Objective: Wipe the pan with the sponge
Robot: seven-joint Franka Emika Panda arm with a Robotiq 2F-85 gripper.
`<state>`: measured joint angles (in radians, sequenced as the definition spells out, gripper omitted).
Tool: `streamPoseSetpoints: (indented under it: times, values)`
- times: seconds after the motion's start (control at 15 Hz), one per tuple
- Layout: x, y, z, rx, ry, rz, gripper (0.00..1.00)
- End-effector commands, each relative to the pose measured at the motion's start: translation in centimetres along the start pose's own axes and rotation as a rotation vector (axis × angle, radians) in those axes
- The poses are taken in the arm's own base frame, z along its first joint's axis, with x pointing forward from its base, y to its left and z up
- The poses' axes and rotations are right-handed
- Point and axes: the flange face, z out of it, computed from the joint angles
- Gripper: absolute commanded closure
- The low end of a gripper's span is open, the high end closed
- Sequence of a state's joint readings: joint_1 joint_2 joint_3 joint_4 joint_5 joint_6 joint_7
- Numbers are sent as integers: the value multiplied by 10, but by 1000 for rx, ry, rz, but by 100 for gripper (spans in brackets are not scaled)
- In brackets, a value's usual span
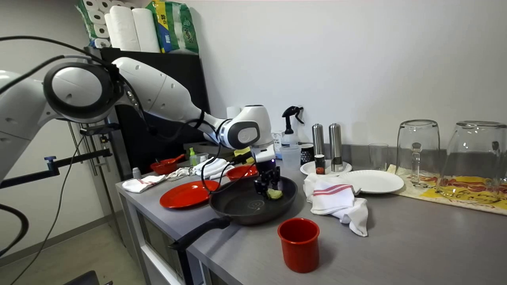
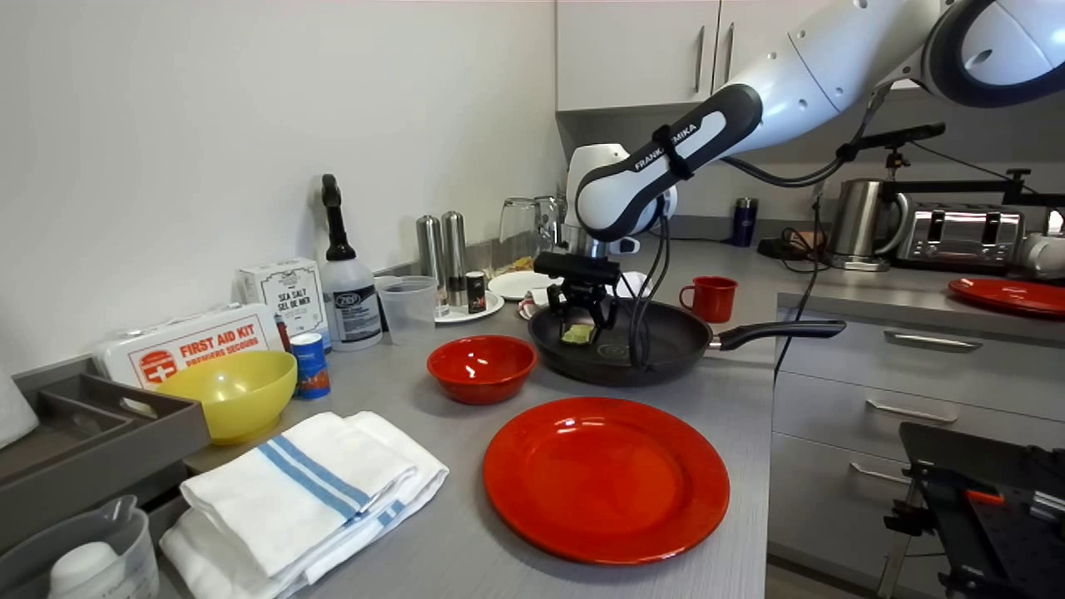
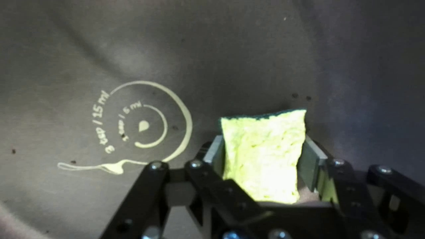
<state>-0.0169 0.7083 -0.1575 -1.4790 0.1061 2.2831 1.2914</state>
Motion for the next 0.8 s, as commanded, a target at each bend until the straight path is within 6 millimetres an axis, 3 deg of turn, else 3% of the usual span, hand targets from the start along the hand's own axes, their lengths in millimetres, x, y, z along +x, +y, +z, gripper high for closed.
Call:
streamPoseSetpoints:
  times: [0.0,0.4,0.73]
  values:
    - [-29,-7,25,-9,-17,-47,72]
    - [-58,-8,21,3,-35,-132,72]
    - [-45,-9,25,-9,-11,-108,72]
